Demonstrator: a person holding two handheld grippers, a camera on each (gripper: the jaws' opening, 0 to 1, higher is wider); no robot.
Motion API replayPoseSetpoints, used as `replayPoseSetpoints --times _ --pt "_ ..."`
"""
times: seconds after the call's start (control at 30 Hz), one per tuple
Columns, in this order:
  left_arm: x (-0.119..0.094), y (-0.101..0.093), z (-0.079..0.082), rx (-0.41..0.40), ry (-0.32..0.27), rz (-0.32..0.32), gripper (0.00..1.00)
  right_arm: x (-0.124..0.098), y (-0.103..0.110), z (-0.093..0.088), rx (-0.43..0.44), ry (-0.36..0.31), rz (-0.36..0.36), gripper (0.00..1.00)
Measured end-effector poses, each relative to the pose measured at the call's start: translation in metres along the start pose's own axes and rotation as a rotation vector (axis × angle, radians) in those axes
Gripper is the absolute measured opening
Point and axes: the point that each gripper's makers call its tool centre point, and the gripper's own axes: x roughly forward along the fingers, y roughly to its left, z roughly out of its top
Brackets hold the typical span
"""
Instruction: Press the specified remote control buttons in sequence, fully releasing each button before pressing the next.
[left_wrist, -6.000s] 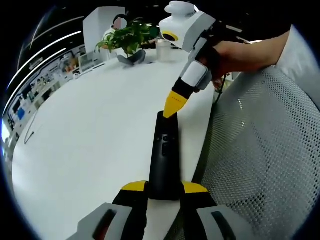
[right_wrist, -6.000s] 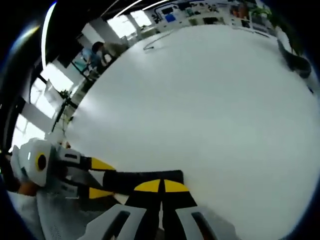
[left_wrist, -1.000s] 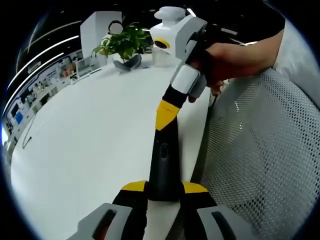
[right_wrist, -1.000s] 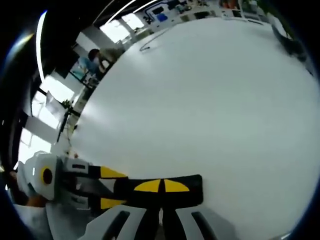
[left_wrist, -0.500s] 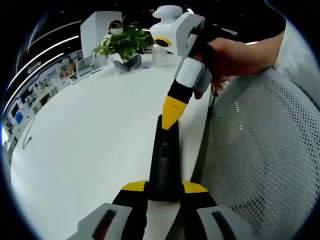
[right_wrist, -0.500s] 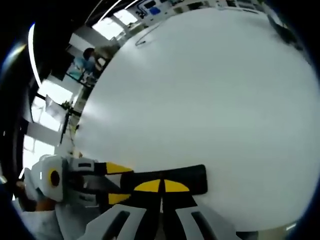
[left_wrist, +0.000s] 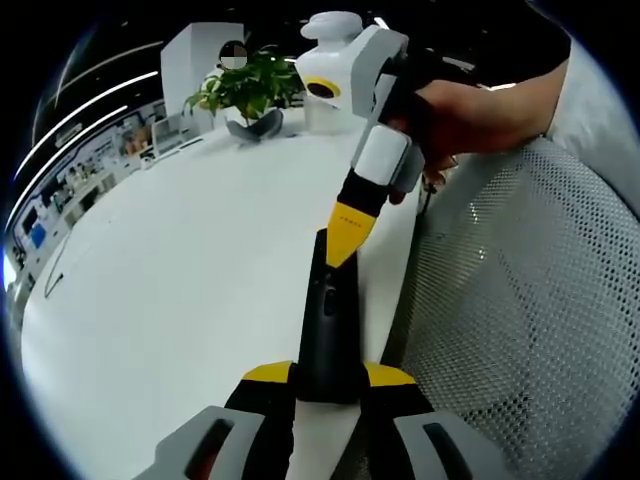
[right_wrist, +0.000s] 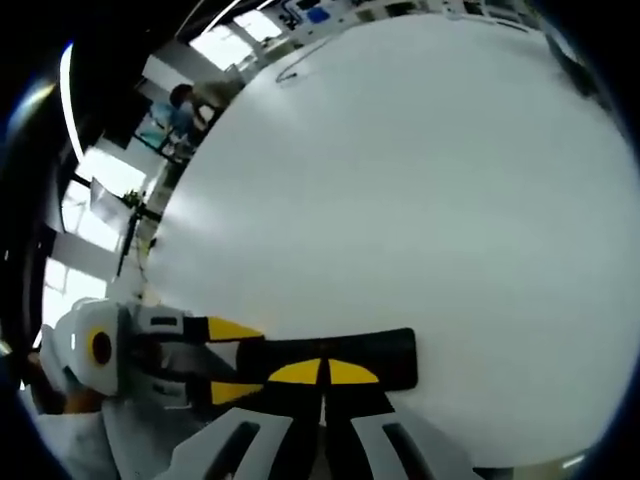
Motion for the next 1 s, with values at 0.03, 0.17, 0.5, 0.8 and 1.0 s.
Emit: replayPoseSetpoints --times 0.03,0.17,0.5,0.8,1.0 --pt "0.0001 0.0 0.0 0.0 0.0 0.0 0.24 0.0003 -0.0004 0.0 -0.004 -0.001 0.001 0.0" --pt "0.0002 -0.0001 0.0004 0.0 -0.001 -0.001 0.24 0.001 -0.0016 -0.0001 -0.006 -0.007 -0.002 0.0" --pt "0.0004 0.0 0.0005 0.001 -0.004 -0.004 0.24 0.0016 -0.0028 0.0013 0.027 -0.022 -0.016 0.0" --pt "0.0001 -0.0001 0.0005 0.005 -0.001 -0.004 0.24 0.0 -0.0026 0.002 0.064 -0.031 0.041 0.0" --pt "0.0001 -0.0002 0.0006 0.005 -0.001 -0.004 0.24 -0.0006 -0.0001 0.0011 0.015 -0.027 0.004 0.0"
